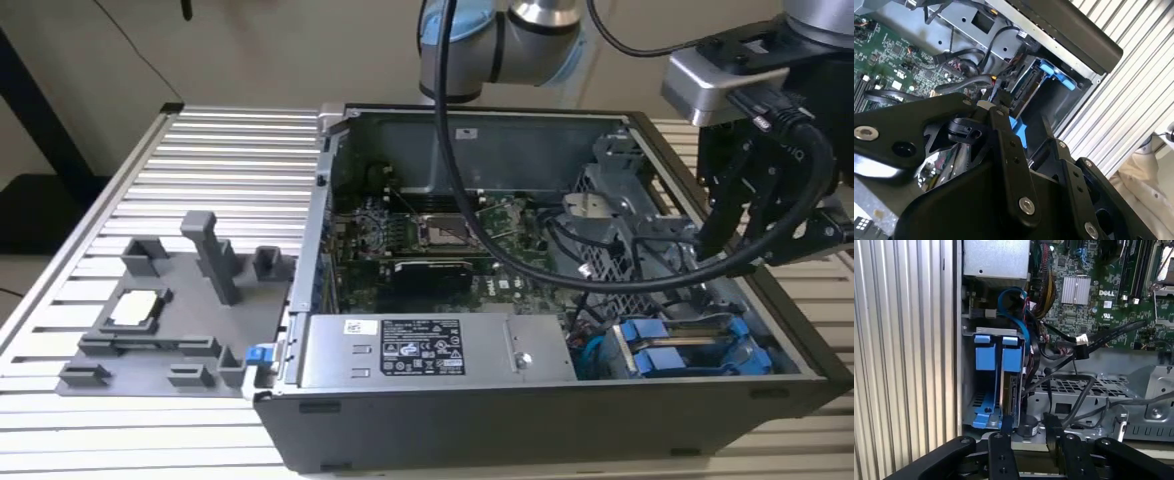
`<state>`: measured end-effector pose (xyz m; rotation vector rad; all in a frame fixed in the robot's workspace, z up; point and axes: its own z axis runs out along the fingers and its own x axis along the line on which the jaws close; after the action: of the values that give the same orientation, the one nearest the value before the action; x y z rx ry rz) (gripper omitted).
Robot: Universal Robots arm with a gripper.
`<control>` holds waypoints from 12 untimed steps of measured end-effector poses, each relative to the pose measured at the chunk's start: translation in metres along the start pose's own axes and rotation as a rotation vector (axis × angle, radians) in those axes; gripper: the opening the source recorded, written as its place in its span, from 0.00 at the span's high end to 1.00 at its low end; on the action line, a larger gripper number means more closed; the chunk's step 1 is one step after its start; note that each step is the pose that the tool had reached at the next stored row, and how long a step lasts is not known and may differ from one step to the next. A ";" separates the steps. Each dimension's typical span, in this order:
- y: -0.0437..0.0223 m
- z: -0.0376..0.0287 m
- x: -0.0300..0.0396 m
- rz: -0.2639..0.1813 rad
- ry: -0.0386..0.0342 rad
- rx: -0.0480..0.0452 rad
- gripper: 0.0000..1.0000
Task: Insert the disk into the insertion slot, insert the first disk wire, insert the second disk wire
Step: 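Insert the first disk wire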
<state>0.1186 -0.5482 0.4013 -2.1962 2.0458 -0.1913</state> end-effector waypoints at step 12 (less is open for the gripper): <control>0.0046 0.0051 -0.0098 -0.033 -0.0162 0.0320 0.59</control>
<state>0.1143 -0.5387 0.3955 -2.2065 1.9850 -0.2075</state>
